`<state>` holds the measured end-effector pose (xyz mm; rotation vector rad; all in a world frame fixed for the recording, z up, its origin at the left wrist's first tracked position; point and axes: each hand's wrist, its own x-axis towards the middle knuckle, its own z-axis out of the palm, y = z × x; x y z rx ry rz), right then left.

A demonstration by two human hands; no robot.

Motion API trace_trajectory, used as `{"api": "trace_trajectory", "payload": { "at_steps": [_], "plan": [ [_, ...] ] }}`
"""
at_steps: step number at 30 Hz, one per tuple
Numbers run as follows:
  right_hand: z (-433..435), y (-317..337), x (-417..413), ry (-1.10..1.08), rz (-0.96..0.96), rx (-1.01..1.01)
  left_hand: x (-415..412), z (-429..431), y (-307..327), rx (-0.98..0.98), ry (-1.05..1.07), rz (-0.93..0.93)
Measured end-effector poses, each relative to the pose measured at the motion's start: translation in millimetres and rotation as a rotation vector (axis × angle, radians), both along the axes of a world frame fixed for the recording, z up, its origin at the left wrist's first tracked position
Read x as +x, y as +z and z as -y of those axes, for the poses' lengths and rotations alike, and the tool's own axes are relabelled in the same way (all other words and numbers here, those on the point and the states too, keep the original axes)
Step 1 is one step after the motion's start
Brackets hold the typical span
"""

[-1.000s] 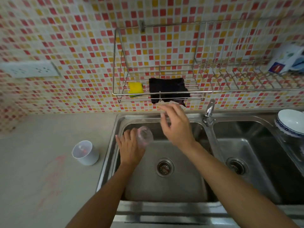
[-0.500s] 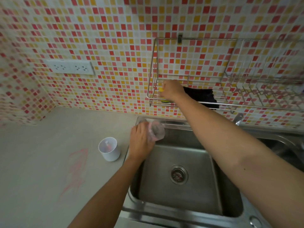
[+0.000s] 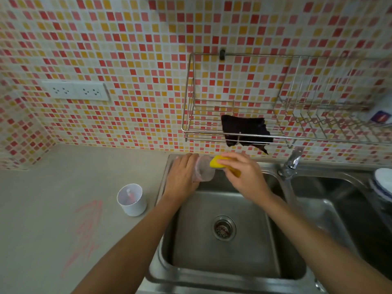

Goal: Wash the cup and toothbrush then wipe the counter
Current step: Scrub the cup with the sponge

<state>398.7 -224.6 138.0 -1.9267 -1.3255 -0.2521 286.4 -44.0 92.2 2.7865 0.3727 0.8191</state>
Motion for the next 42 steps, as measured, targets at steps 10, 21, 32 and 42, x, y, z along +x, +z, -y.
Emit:
{"api": "trace_trajectory", "payload": {
  "at_steps": [10, 21, 32, 42],
  "plan": [
    [28, -27, 9, -0.012, 0.063, -0.174, 36, 35, 14, 0.011, -0.118, -0.026],
    [25, -32, 15, -0.064, -0.096, -0.144, 49, 39, 7, -0.115, -0.113, -0.063],
    [34, -37, 41, 0.096, 0.152, -0.298, 49, 31, 4, -0.175, -0.201, -0.086],
    [39, -32, 37, 0.052, 0.174, -0.212, 43, 36, 2, -0.55, -0.259, -0.15]
  ]
}}
